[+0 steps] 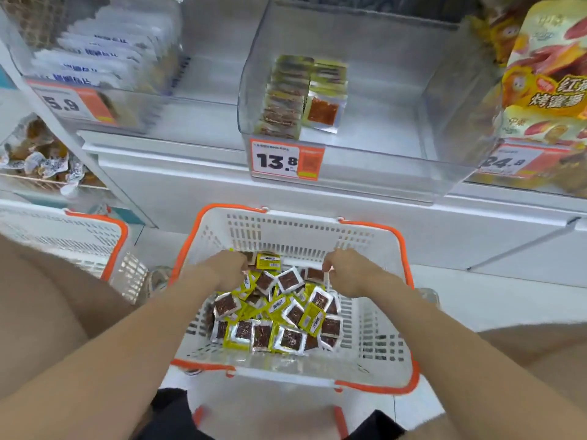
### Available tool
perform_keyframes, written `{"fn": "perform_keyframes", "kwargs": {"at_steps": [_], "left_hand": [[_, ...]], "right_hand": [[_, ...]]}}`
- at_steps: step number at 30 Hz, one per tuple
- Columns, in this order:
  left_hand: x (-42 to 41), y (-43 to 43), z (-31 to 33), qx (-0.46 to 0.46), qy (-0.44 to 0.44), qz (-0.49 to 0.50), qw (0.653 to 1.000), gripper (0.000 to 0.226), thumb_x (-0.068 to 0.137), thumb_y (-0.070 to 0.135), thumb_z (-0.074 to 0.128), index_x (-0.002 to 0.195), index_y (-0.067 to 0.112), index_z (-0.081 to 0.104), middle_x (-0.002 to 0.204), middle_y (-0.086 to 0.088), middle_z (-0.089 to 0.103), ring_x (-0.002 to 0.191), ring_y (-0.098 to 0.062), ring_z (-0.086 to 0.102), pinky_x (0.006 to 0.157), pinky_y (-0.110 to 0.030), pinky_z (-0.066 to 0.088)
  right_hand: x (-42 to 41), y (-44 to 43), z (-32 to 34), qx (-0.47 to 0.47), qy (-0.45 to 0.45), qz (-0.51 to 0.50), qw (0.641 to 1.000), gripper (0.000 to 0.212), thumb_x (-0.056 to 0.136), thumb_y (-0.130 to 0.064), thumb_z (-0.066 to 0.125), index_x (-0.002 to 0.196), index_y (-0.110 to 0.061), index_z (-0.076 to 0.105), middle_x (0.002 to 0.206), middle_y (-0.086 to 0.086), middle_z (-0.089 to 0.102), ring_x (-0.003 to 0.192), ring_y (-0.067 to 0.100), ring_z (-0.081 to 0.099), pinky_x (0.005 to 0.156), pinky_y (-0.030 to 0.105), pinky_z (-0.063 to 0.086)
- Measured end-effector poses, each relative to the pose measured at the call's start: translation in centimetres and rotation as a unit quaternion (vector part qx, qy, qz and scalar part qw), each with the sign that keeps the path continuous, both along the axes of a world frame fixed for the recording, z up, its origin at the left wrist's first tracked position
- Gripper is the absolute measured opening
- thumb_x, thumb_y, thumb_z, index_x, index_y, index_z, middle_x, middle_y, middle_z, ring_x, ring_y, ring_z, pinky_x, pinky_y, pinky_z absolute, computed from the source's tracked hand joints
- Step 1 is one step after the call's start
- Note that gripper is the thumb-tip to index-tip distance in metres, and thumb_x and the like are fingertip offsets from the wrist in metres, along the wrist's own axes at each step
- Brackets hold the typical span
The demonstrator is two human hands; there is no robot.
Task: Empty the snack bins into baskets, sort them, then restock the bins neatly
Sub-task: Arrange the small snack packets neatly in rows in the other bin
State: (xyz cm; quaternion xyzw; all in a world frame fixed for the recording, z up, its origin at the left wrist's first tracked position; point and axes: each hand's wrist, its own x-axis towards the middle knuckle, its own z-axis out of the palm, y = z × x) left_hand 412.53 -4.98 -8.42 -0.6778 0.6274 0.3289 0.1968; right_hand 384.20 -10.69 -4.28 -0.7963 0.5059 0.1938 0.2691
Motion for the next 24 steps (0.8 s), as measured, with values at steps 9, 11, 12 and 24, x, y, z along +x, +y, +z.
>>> {"fn": "perform_keyframes", "kwargs": {"at_steps": [9, 11, 12, 24], "left_hand": [[-1.4, 2.2, -9.3, -0.061, -0.019, 0.038, 0.997, 0.063, 0.094, 0.004, 0.057, 0.153, 0.022, 0.042, 0.160, -0.007, 0.043, 0.128, -0.035, 0.058, 0.097, -0.044, 0.053], [-2.1, 2.6, -9.9, -0.084, -0.014, 0.053, 0.995, 0.045, 0.097, 0.009, 0.058, 0.141, 0.018, 0.053, 0.139, -0.010, 0.059, 0.123, -0.035, 0.057, 0.102, -0.042, 0.046], [-2.5, 2.7, -10.4, -0.079, -0.005, 0.066, 0.995, 0.044, 0.097, 0.011, 0.060, 0.140, 0.016, 0.053, 0.138, -0.012, 0.057, 0.124, -0.036, 0.055, 0.103, -0.040, 0.041], [-4.6, 3.2, -12.7, -0.076, 0.096, 0.168, 0.978, 0.084, 0.071, 0.021, 0.096, 0.142, 0.019, 0.053, 0.135, -0.010, 0.047, 0.124, -0.033, 0.052, 0.102, -0.040, 0.047]], "right_hand": [[0.7, 1.1, -12.6, 0.101, -0.014, -0.110, 0.989, 0.038, 0.099, -0.011, 0.052, 0.136, -0.017, 0.056, 0.140, 0.017, 0.058, 0.121, 0.035, 0.060, 0.092, 0.038, 0.051], [0.8, 2.0, -14.3, 0.084, -0.011, -0.157, 0.984, 0.054, 0.094, -0.005, 0.056, 0.146, -0.017, 0.046, 0.142, 0.020, 0.051, 0.115, 0.039, 0.063, 0.088, 0.040, 0.053], [0.7, 2.4, -15.3, 0.083, -0.008, -0.185, 0.979, 0.067, 0.092, -0.002, 0.059, 0.153, -0.018, 0.037, 0.150, 0.021, 0.041, 0.117, 0.041, 0.061, 0.091, 0.043, 0.054], [0.5, 4.7, -19.3, 0.024, -0.054, -0.254, 0.965, 0.088, 0.073, -0.036, 0.090, 0.143, -0.024, 0.038, 0.125, 0.005, 0.064, 0.114, 0.032, 0.062, 0.083, 0.039, 0.048]]}}
